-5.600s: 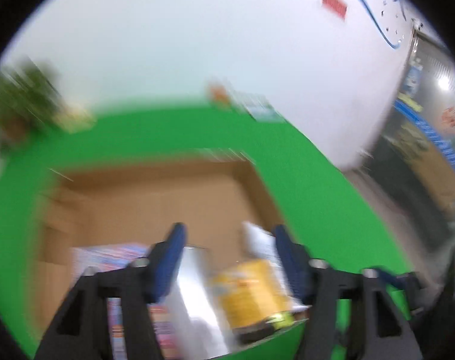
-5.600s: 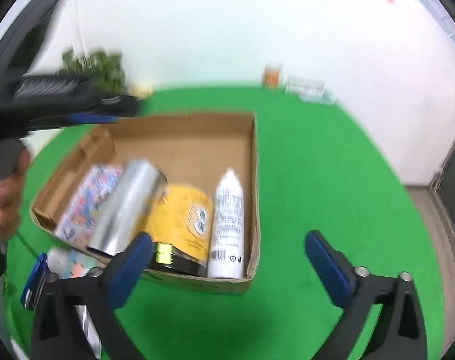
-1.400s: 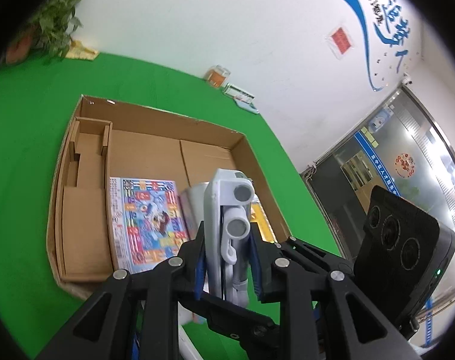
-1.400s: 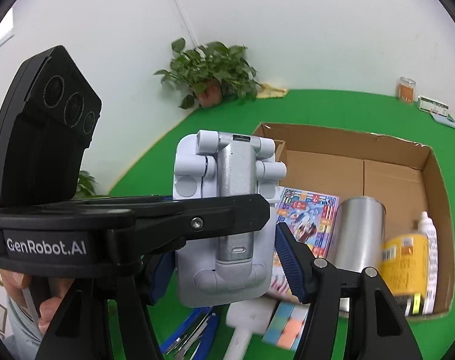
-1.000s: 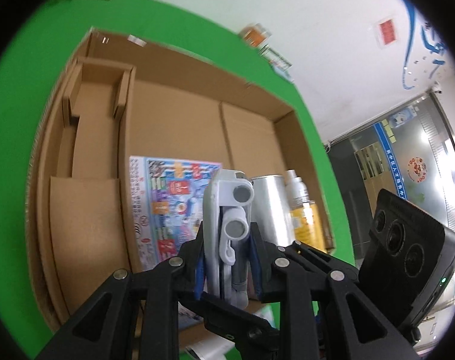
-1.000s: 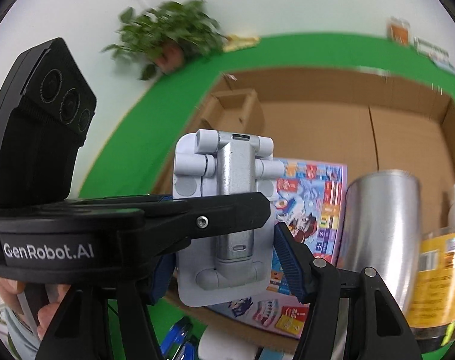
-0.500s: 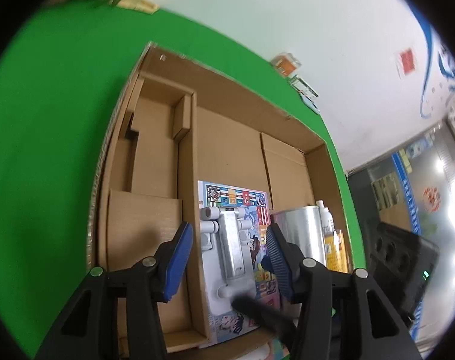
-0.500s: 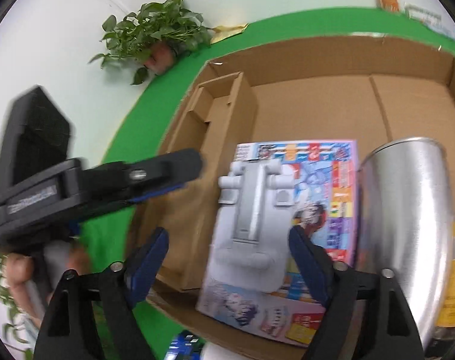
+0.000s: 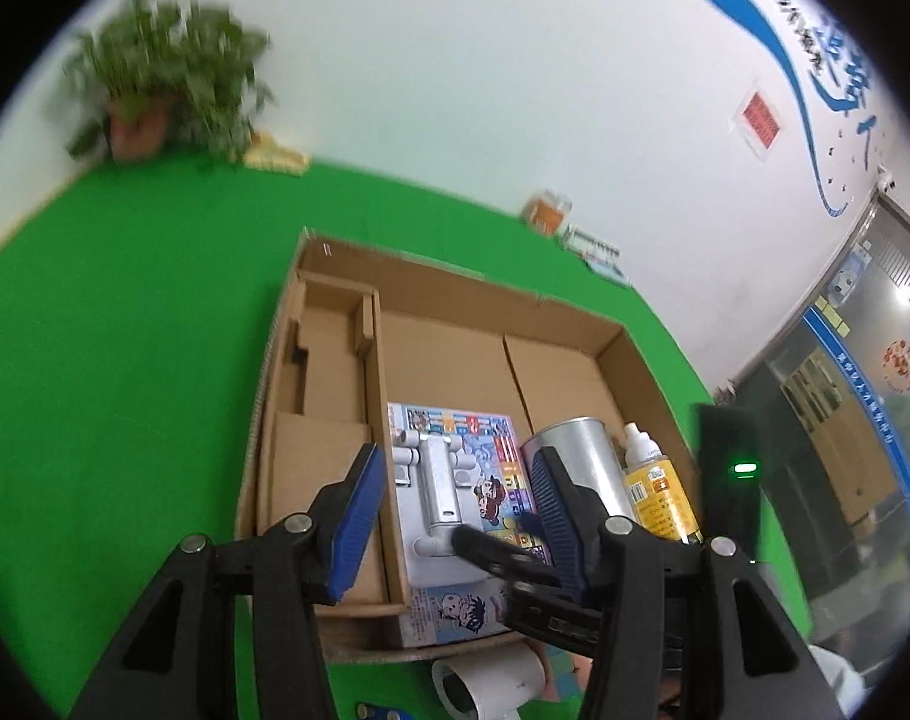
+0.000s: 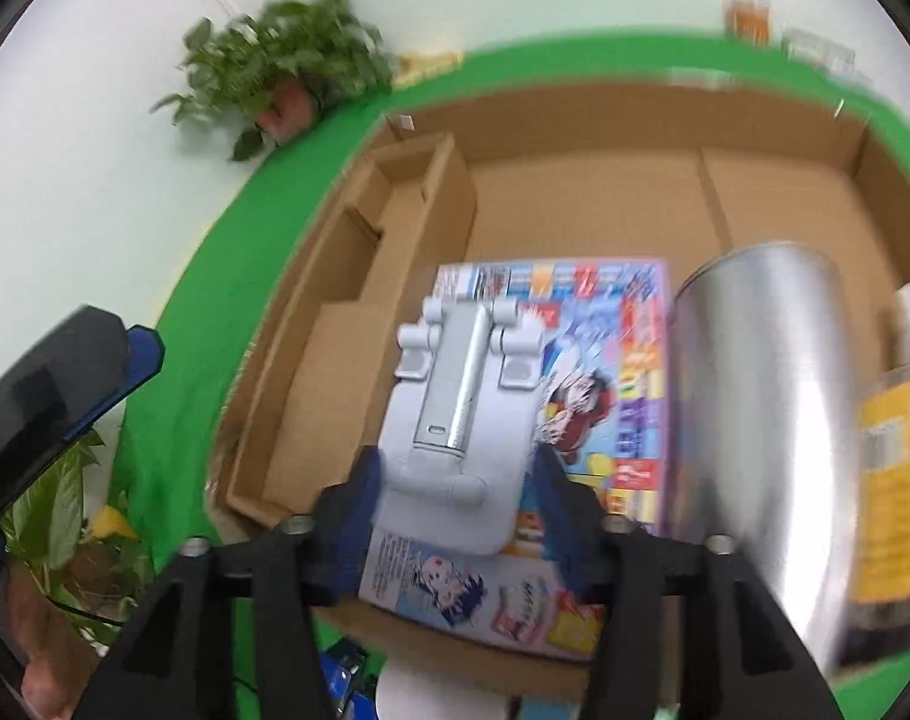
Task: Organize rigid objects
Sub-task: 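Open the tools to release the phone stand and withdraw, then reach to the white hair dryer and grasp its handle with both tools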
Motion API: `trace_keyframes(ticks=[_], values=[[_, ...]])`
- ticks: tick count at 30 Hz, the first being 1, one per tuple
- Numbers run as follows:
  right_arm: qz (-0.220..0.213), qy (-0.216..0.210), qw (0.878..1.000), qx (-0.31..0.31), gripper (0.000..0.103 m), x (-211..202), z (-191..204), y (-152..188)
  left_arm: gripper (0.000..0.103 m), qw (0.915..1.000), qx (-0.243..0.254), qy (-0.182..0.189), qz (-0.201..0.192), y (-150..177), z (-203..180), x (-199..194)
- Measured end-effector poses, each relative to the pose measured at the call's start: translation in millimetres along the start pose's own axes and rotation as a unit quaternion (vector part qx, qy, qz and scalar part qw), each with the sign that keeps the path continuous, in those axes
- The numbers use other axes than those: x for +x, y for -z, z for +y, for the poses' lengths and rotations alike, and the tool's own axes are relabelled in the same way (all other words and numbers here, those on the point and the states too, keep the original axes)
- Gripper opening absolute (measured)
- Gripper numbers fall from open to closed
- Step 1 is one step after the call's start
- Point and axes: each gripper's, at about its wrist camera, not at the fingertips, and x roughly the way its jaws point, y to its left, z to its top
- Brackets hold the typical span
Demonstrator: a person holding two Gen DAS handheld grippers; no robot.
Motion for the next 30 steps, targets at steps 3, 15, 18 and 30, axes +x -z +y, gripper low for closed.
trace_keyframes(ticks=[3,15,18,30], values=[[-0.087,0.017,0.995,-0.037,0.102,-55,8,22,0.074,0.9955,0.035,-0.064,-0.061,15,-16,-29],[-0.193,0.087,0.974,-0.078,0.102,-139,-30,183,0.102,0.9715,0.101,-0.199,-0.081,132,-52,-58],[-0.136,0.043,0.987,-0.074,0.102,-130,-38,212,0.102,0.9801,0.084,-0.177,-0.032,147,-45,-51],[-0.028,-0.002,0.995,-0.096,0.080,-68,-6,249,0.099,0.9849,0.013,-0.136,0.106,187,-11,-29]])
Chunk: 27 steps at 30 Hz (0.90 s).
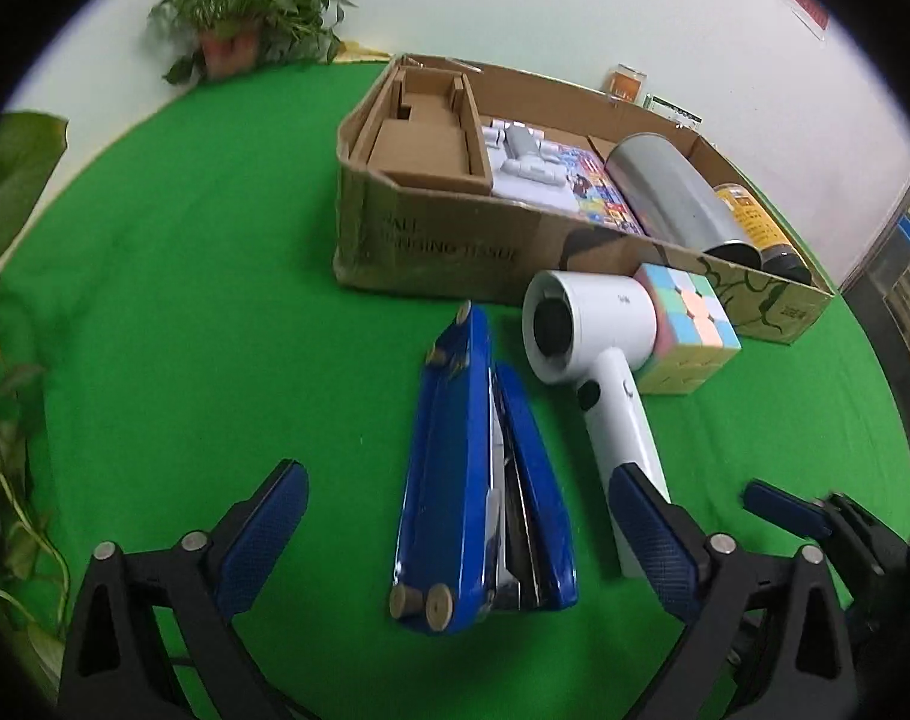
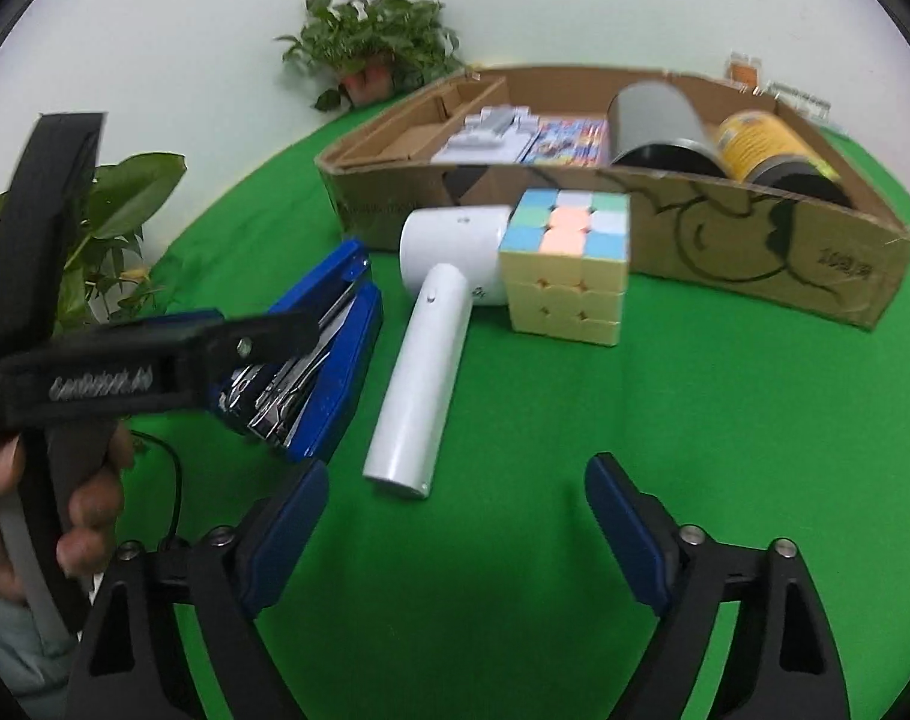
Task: Organize rigid objects
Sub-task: 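Reach to the white hair dryer and grasp its handle with both tools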
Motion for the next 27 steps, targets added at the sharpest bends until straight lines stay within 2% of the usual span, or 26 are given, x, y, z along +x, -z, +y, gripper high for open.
trace_keyframes(ticks=[4,5,6,8,9,13,19,21,22,24,27], values=[[0.030,-0.013,0.999,0.000,0.063,20,7,-8,0.099,0.9996,-0.014,0.015,-0.017,6,5,-18],[0.038,-0.026,0.999,0.003,0.063,27,9,-8,0.099,0.9995,-0.017,0.017,-0.020,6,6,-22],[0.030,-0.024,0.999,0.000,0.059,30,12,-9,0.099,0.9994,-0.020,0.019,-0.021,6,7,-24],[0.027,-0.019,0.999,-0.015,0.043,37,18,-9,0.099,0.9990,-0.029,0.026,-0.024,9,10,-31],[0.031,-0.016,0.999,-0.021,0.030,39,20,-7,0.099,0.9987,-0.034,0.031,-0.023,9,11,-33],[0.032,0.000,0.999,-0.033,0.024,28,23,6,0.099,0.9956,-0.053,0.077,-0.010,19,13,-37],[0.061,-0.002,0.997,-0.044,0.023,-19,22,64,0.099,0.9855,-0.017,0.165,0.034,57,-17,-41],[0.075,-0.014,0.996,-0.037,0.024,-33,22,81,0.099,0.9788,-0.028,0.197,0.049,65,-21,-40],[0.079,-0.029,0.996,-0.030,0.026,-40,21,88,0.099,0.9726,-0.035,0.221,0.064,70,-25,-37],[0.076,-0.058,0.995,-0.033,0.027,-52,24,95,0.099,0.9652,-0.040,0.245,0.081,75,-31,-29],[0.057,-0.062,0.995,-0.047,0.042,-60,27,96,0.095,0.9542,-0.062,0.272,0.107,80,-37,-14]])
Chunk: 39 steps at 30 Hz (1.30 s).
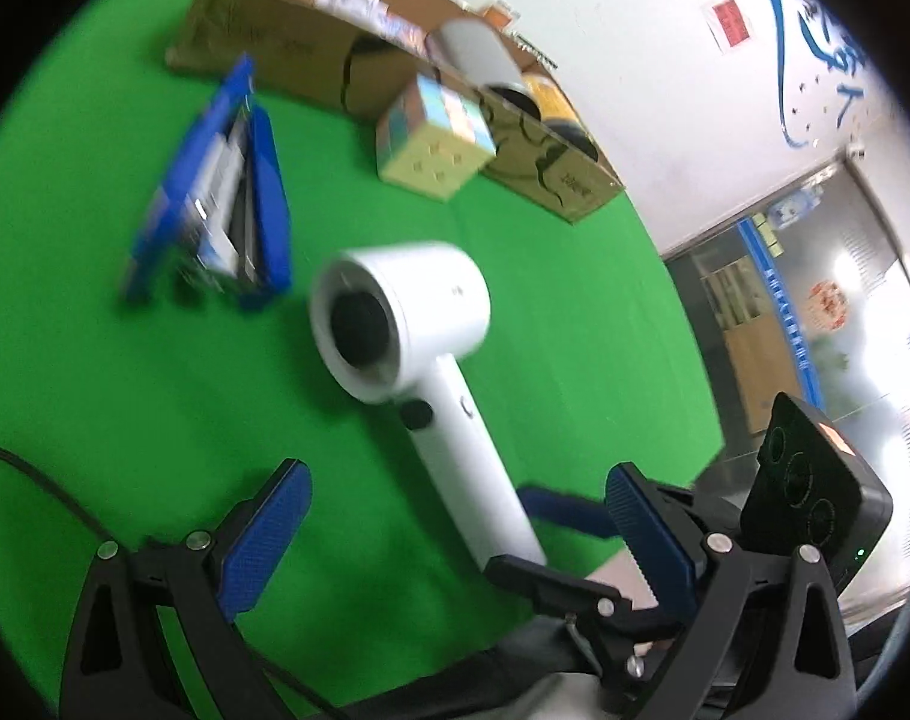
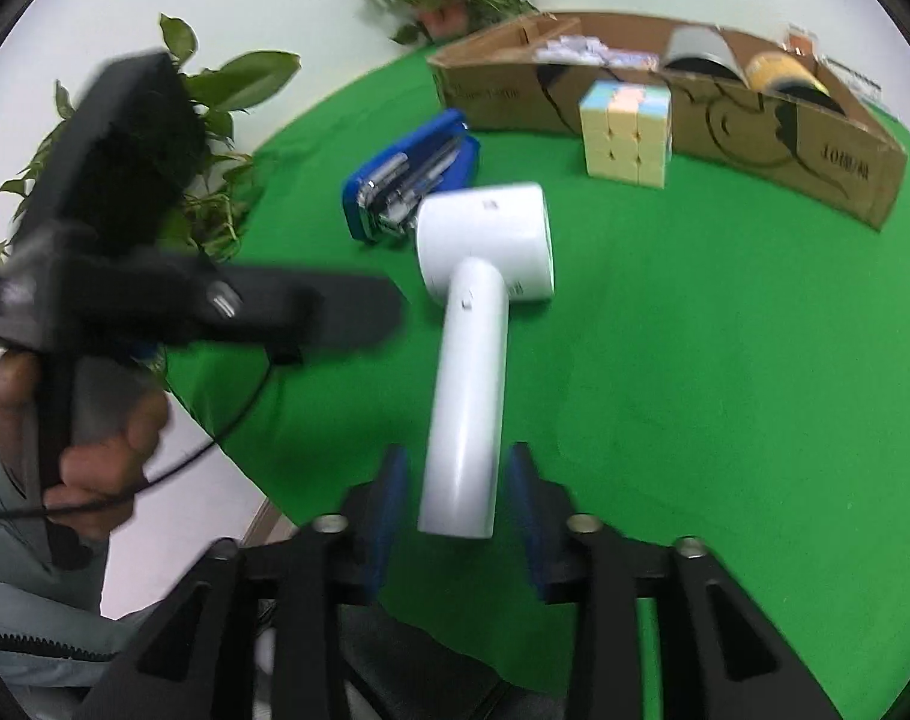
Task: Organize rigid objects
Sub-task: 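Reach to the white hair dryer and grasp its handle with both tools, then lift the hair dryer by its handle and carry it toward the box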
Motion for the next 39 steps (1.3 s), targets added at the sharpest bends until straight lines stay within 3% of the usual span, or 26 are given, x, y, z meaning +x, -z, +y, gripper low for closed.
trace_keyframes(ticks=[4,6,13,15,17,23,29,35,39], values=[[0.008,0.017,1.000,0.016,0.044,6,-7,-7,0.074,0.9990,-0.034,0.022,0.020,-7,1,18],[0.011,0.012,1.000,0.015,0.042,6,-11,-6,0.073,0.9980,-0.043,0.035,0.031,-9,-1,26],[0.012,0.007,1.000,0.008,0.028,11,2,-2,0.061,0.9978,-0.043,0.021,0.046,-13,-6,38],[0.010,0.009,1.000,0.010,0.028,10,3,-1,0.052,0.9981,-0.038,0.007,0.048,-14,-7,38],[0.008,0.014,1.000,0.010,0.028,9,3,-2,0.034,0.9984,-0.028,-0.014,0.048,-15,-9,37],[-0.008,0.023,1.000,0.006,0.028,4,9,-4,0.033,0.9992,-0.020,-0.020,0.028,-17,-13,26],[-0.069,0.040,0.997,-0.018,0.028,-21,20,-23,0.031,0.9984,0.025,-0.038,-0.032,-40,-37,-4],[-0.151,0.059,0.986,-0.036,0.028,-56,25,-68,0.030,0.9887,0.093,-0.058,-0.102,-84,-78,-37],[-0.191,0.067,0.978,-0.044,0.028,-77,26,-119,0.030,0.9798,0.129,-0.066,-0.138,-126,-101,-55]])
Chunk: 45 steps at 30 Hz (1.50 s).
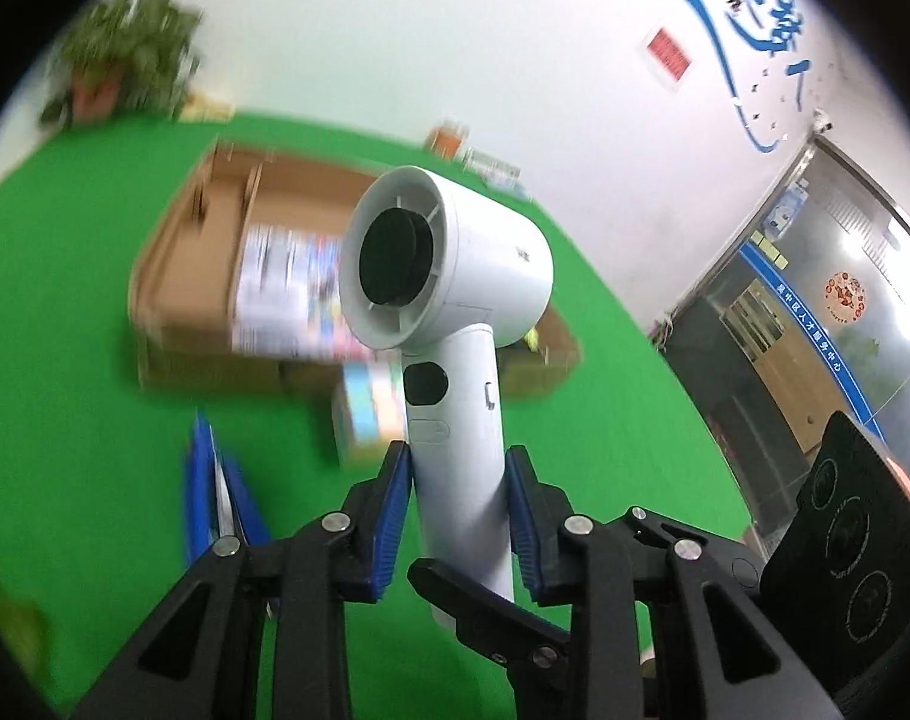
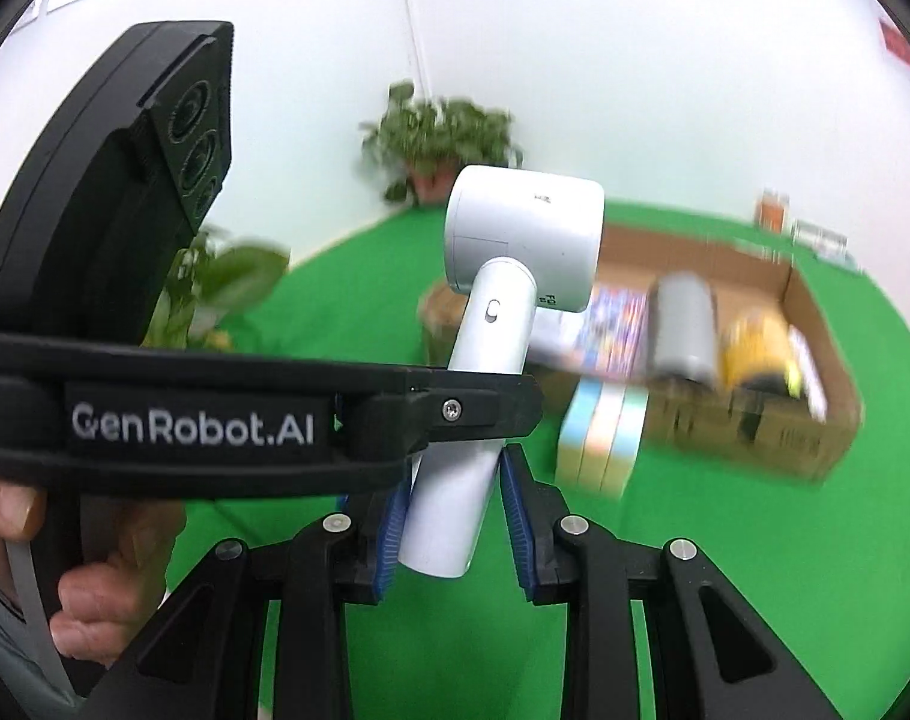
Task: Organize rigid objects
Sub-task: 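Lift the hair dryer by its handle and carry it toward the box, then lower the hair dryer into the box beside the phone stand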
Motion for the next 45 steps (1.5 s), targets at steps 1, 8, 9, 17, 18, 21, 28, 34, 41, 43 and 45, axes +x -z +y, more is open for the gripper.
trace_keyframes(ticks=[1,8,9,17,18,21,28,34,41,43,45], values=[[-0.008,0.006,1.000,-0.003,0.028,3,-1,-13,0.029,1.0000,0.002,0.005,-0.006,-19,0,0],[-0.013,0.032,0.999,0.007,0.028,49,-34,-107,0.029,0.9999,0.004,0.008,0.010,-109,19,34],[-0.007,0.034,0.999,0.011,0.028,56,-40,-115,0.029,0.9997,0.002,0.012,0.021,-120,24,46],[0.087,0.025,0.994,0.068,0.028,139,-98,-138,0.029,0.9913,-0.063,0.028,0.112,-142,71,133],[0.100,0.023,0.992,0.074,0.028,151,-105,-136,0.029,0.9892,-0.072,0.027,0.125,-142,79,145],[0.132,0.021,0.987,0.092,0.028,181,-118,-131,0.029,0.9841,-0.085,0.026,0.154,-139,94,171],[0.168,0.040,0.979,0.106,0.028,219,-124,-118,0.029,0.9749,-0.106,0.042,0.191,-133,116,199],[0.191,0.052,0.971,0.133,0.027,245,-138,-113,0.030,0.9630,-0.137,0.038,0.229,-129,129,214],[0.200,0.056,0.966,0.152,0.027,259,-143,-107,0.030,0.9663,-0.120,0.048,0.222,-125,125,196],[0.190,0.065,0.968,0.152,0.030,253,-141,-106,0.030,0.9735,-0.106,0.044,0.198,-125,118,178],[0.163,0.083,0.974,0.134,0.048,236,-134,-110,0.030,0.9845,-0.086,0.016,0.152,-125,112,148]])
